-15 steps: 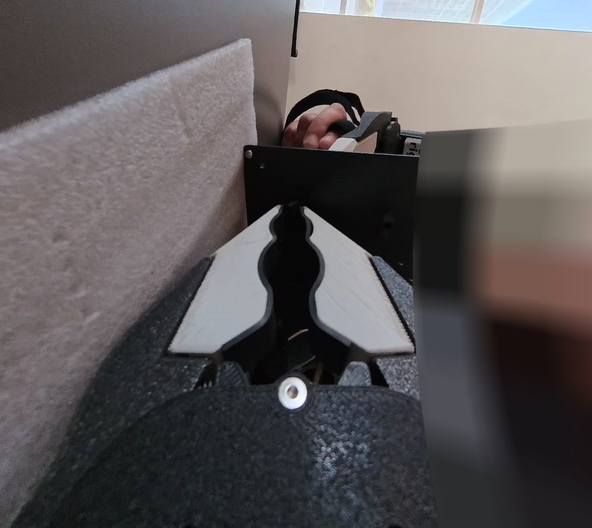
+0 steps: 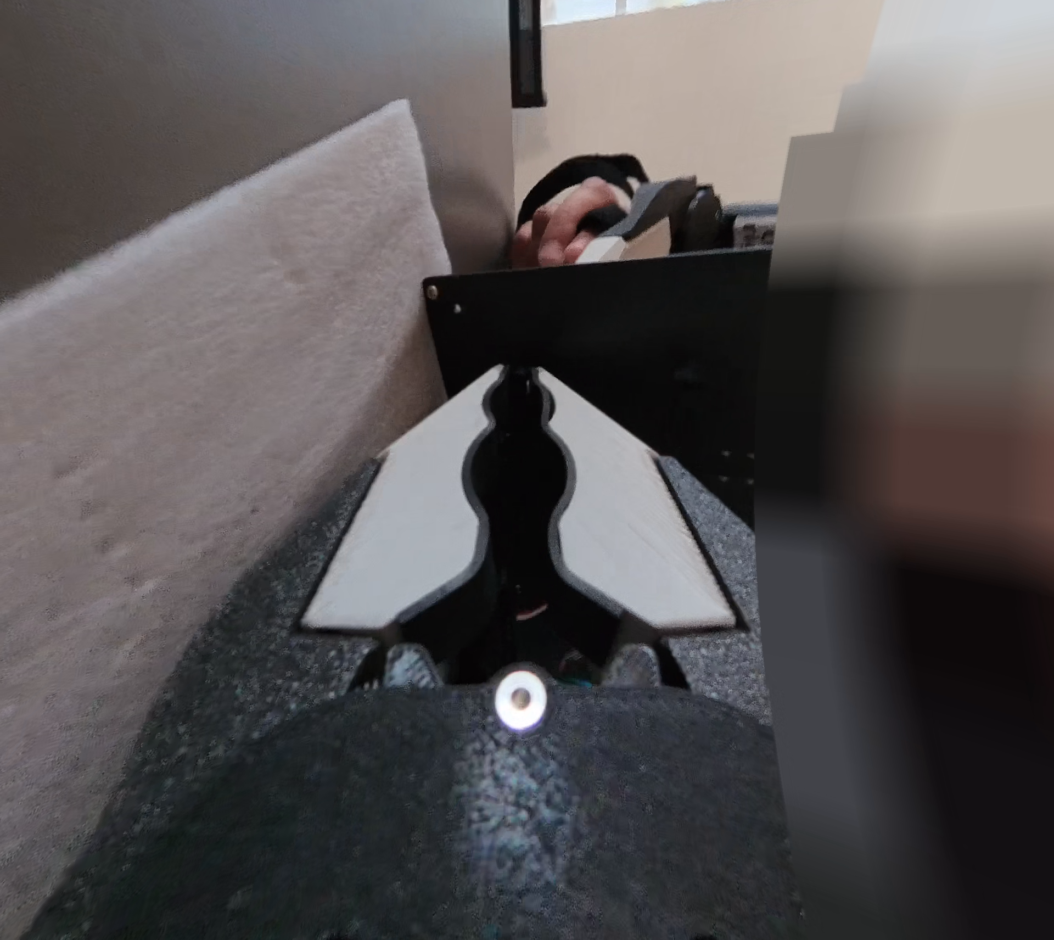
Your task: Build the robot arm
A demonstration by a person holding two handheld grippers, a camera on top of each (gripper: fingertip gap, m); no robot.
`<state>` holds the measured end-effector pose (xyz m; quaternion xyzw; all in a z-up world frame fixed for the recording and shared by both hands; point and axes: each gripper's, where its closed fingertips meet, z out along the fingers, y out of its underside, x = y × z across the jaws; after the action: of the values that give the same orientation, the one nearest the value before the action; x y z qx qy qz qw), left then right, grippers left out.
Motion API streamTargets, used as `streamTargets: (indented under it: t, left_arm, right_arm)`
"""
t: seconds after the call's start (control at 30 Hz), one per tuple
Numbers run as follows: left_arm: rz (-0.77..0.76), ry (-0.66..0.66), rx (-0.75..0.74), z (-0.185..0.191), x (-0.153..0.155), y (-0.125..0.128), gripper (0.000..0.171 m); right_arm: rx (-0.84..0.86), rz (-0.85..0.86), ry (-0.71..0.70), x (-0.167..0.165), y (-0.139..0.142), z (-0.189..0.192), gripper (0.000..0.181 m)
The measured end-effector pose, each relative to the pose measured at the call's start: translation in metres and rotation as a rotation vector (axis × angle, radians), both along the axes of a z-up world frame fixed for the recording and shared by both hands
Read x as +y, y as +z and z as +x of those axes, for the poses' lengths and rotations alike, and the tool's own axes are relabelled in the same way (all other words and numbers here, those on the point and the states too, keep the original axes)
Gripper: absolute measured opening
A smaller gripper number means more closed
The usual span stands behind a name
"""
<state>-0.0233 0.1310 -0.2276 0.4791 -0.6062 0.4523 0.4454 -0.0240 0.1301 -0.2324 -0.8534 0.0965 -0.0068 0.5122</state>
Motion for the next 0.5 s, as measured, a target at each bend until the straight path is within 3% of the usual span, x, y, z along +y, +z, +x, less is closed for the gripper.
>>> streamTargets:
  t: [0.17,0.5]
  left_arm:
    - [0.057,-0.113,-0.374,-0.0021,-0.0001,-0.0008,0.006]
    - [0.266,-0.308,-1.124,-0.0048,0.0003,-0.0052,0.005]
  right_arm:
    - [0.002,-0.001,-0.011,0.0002,-0.0001,0.0001,0.0]
    - [0.178,0.029,-0.035,-0.0001,-0.0009,-0.0006,0.0]
